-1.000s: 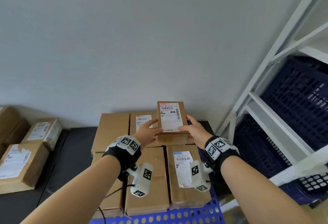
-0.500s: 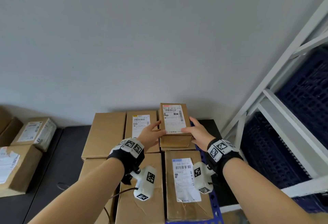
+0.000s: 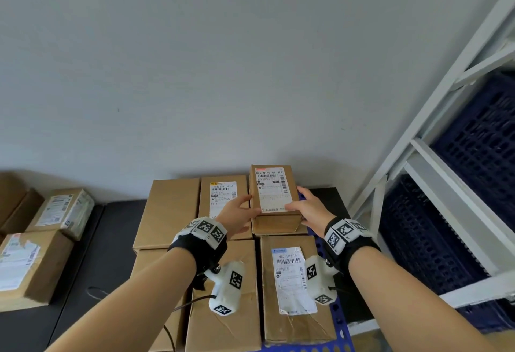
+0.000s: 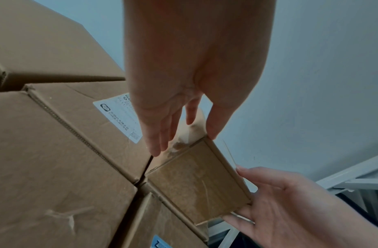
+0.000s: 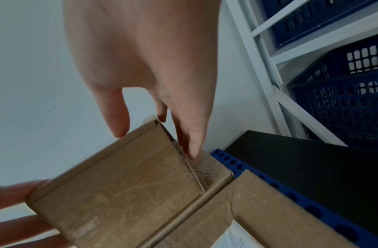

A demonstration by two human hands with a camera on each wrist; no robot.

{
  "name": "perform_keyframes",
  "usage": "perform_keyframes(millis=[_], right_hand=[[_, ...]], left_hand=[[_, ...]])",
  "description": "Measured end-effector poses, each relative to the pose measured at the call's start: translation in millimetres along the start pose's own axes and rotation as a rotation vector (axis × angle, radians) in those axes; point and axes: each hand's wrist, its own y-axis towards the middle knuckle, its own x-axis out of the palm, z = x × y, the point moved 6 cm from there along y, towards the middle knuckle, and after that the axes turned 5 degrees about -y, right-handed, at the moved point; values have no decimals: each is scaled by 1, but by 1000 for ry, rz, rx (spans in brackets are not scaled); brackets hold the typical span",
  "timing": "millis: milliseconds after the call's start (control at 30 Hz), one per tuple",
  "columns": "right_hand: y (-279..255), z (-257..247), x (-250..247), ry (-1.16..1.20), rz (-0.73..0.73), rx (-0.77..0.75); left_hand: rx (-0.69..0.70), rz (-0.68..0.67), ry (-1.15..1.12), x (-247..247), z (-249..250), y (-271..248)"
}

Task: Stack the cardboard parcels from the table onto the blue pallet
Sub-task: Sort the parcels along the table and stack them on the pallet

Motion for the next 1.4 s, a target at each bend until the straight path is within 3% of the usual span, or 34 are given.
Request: perform_keyframes(millis=[367,633,1067,1400], right_hand=[[-37,-33,-17,-101,123,-139],[-60,-53,24,-121,36,-237],[-88,-66,202,-217,-244,-263],[-103,-93,372,-217,-296,-233]], left_hand=[[76,96,12,-32,19,-49],[129,224,19,-66,4,-111],[81,527,-185,-209,-68,-222],[81,576,-231,-366,-117,-265]])
